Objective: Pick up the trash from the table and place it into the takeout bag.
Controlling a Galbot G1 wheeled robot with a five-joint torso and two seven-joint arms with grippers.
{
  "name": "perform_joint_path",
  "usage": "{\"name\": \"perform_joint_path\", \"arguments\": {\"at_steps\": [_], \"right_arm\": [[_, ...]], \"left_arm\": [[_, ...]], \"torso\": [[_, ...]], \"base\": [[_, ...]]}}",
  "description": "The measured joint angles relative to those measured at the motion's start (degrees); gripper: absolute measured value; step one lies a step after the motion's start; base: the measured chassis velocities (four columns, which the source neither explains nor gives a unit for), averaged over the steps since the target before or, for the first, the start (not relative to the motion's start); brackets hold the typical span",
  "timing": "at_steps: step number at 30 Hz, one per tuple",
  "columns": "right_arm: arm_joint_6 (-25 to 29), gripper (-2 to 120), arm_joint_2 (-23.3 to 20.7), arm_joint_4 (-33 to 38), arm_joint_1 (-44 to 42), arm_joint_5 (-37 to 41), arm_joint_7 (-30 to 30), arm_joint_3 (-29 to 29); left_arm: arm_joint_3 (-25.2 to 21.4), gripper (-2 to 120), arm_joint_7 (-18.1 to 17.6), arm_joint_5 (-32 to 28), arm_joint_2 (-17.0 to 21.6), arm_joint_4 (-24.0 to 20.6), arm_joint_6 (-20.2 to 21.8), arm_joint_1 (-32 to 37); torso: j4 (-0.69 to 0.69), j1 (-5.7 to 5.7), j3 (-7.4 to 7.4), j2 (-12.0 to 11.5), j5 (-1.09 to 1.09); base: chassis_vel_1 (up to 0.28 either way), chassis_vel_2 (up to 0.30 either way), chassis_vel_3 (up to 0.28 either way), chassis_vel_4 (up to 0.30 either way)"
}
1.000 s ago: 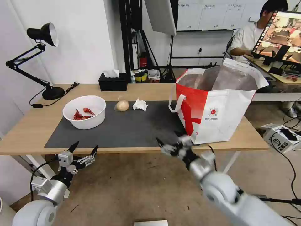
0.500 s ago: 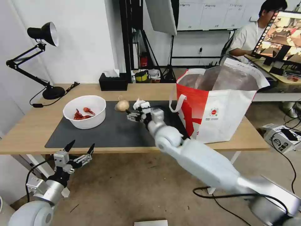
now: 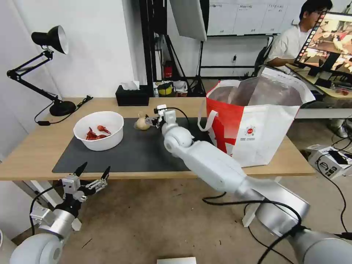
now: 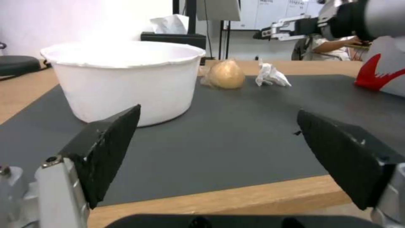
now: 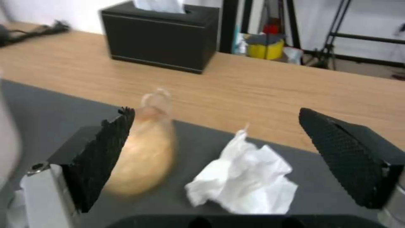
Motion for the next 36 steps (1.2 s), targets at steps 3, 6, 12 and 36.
{"name": "perform_joint_path", "arguments": {"at_steps": [3,6,12,36], "right_arm": [[-0.8,100,0.9,-2.5,0.5,-0.2,0.0,0.5],[-1.8,100,2.0,-5.9,0.8,-0.3,0.1,1.9],[-2.9,100,2.8,-8.8,0.5,0.7,-1.6,3.6],[-6.3,93,3.4,-11.9,0.4,5.8,-7.3,6.3]], "left_arm": [[0.1,100,0.0,0.0,0.0,0.1,0.0,-0.1],[0.3,100,0.1,0.0,0.0,0.3,-0.2,-0.3],[0.4,100,0.1,-0.1,0.1,0.4,-0.2,-0.5],[0.5,100,0.1,-0.2,0.0,0.4,-1.0,-0.3]], "torso": [[0.0,0.0,0.0,0.0,0.0],[0.0,0.0,0.0,0.0,0.01],[-0.01,0.0,0.0,0.0,0.01],[0.0,-0.01,0.0,0.0,0.01]], "base": [[0.0,0.0,0.0,0.0],[0.0,0.0,0.0,0.0],[0.0,0.0,0.0,0.0],[0.0,0.0,0.0,0.0]]}}
